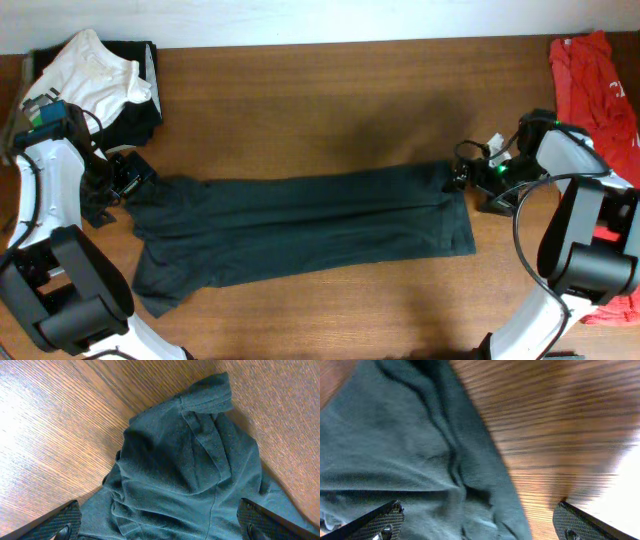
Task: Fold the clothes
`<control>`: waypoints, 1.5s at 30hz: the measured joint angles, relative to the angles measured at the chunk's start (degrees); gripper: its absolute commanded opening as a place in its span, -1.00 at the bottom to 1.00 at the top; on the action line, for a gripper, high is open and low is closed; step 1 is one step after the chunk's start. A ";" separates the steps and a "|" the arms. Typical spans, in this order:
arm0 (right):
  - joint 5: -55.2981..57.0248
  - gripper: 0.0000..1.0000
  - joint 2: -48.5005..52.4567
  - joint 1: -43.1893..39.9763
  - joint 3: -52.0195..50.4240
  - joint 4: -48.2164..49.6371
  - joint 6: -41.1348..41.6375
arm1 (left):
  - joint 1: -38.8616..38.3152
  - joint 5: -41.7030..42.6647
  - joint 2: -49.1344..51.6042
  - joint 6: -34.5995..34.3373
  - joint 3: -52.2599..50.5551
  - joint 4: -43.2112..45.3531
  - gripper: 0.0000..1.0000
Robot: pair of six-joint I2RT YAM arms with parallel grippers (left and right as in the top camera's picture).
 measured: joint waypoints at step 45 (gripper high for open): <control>15.98 -0.74 -5.25 34.80 20.48 -23.54 17.11 | 0.00 0.00 -0.02 0.00 0.00 0.00 0.98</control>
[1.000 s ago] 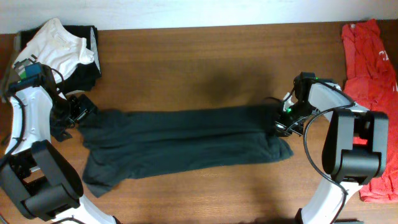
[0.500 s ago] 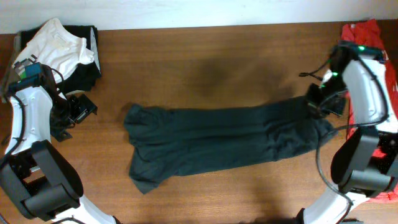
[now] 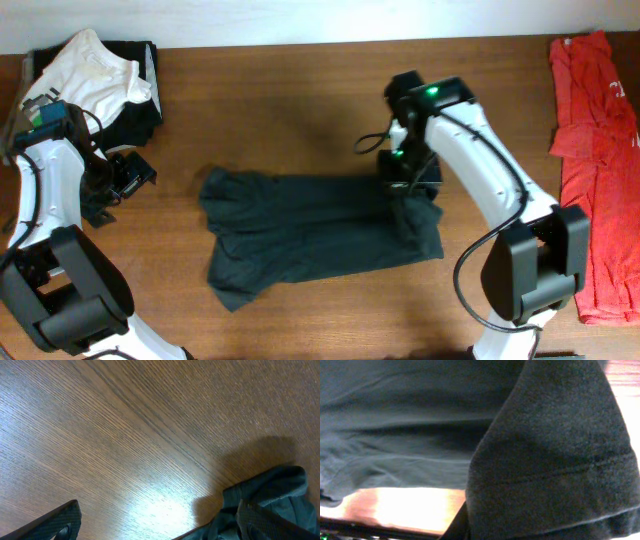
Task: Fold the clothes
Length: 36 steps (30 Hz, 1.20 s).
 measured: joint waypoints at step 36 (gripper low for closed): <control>-8.31 0.51 0.00 -0.04 -17.25 19.56 -0.24 | 0.00 -0.02 0.02 0.00 0.00 -0.02 0.98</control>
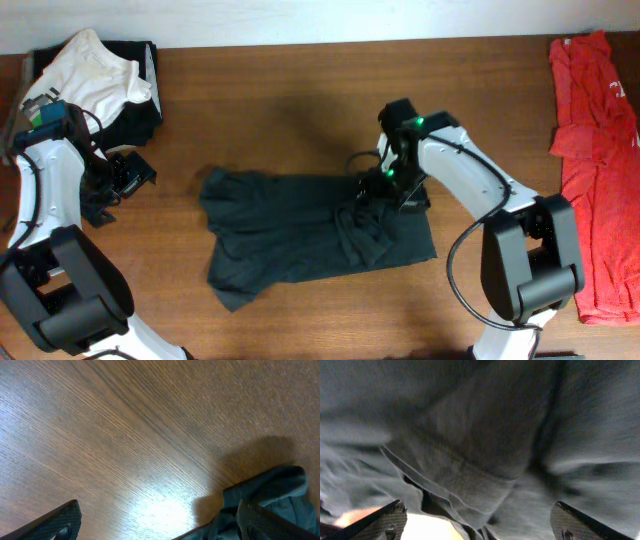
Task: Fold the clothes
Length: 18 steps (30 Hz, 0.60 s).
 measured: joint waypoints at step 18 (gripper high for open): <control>-2.60 -0.55 0.00 0.31 -4.07 10.75 2.08 | 0.00 0.00 0.00 0.00 0.00 0.02 0.99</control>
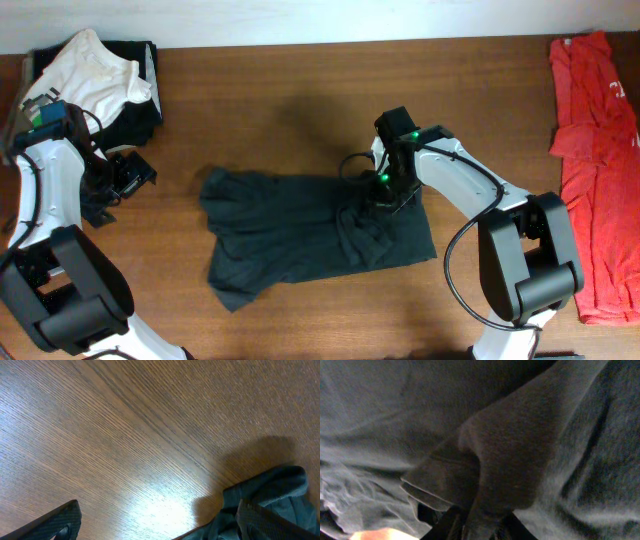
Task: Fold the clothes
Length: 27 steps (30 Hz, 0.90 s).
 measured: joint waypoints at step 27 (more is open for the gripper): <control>3.50 0.11 -1.27 0.81 21.35 -12.04 0.96 | 0.00 -0.02 0.00 0.00 -0.02 0.00 0.98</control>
